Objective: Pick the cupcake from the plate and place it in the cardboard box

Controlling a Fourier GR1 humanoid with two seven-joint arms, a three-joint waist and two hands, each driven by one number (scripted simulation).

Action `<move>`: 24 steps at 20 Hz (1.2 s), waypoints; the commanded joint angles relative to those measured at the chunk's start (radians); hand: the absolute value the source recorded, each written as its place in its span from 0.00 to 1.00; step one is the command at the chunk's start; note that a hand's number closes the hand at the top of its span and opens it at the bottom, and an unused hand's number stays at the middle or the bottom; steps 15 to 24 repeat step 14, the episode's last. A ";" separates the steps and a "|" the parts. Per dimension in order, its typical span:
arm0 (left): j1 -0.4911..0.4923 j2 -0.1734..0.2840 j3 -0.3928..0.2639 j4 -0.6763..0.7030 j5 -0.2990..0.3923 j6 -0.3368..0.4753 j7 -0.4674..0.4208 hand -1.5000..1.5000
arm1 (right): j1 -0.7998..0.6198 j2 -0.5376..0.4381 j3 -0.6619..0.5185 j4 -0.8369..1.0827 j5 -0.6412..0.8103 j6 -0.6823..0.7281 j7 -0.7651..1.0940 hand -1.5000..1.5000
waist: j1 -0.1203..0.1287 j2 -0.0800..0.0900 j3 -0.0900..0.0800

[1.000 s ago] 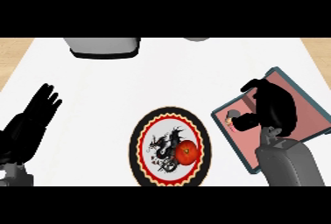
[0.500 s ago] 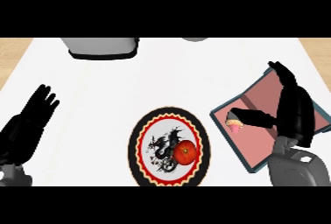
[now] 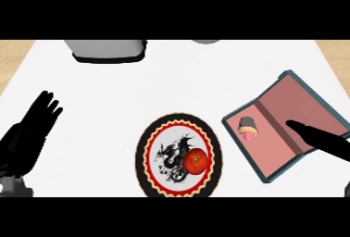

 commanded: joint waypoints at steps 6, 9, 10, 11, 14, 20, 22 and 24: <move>-0.041 -0.005 0.009 0.061 -0.001 -0.008 -0.030 0.50 | 0.275 -0.098 -0.253 -0.166 -0.405 0.175 -0.162 0.00 | -0.006 0.000 0.000; -0.016 0.027 0.046 0.021 0.046 -0.039 0.029 0.50 | 0.244 -0.103 -0.301 -0.158 -0.439 0.182 -0.153 0.00 | 0.005 0.001 0.000; -0.030 0.016 0.035 0.012 0.022 -0.009 0.032 0.50 | 0.287 -0.106 -0.339 -0.136 -0.479 0.208 -0.202 0.00 | 0.003 0.001 0.000; -0.031 0.022 0.045 0.050 0.031 -0.036 -0.007 0.50 | 0.245 -0.158 -0.379 -0.078 -0.498 0.222 -0.208 0.00 | 0.004 0.002 0.000; 0.014 -0.002 0.017 -0.016 0.007 -0.024 0.005 0.50 | 0.243 -0.185 -0.422 0.013 -0.535 0.256 -0.287 0.00 | 0.007 0.002 0.000; 0.014 -0.002 0.017 -0.016 0.007 -0.024 0.005 0.50 | 0.243 -0.185 -0.422 0.013 -0.535 0.256 -0.287 0.00 | 0.007 0.002 0.000; 0.014 -0.002 0.017 -0.016 0.007 -0.024 0.005 0.50 | 0.243 -0.185 -0.422 0.013 -0.535 0.256 -0.287 0.00 | 0.007 0.002 0.000; 0.014 -0.002 0.017 -0.016 0.007 -0.024 0.005 0.50 | 0.243 -0.185 -0.422 0.013 -0.535 0.256 -0.287 0.00 | 0.007 0.002 0.000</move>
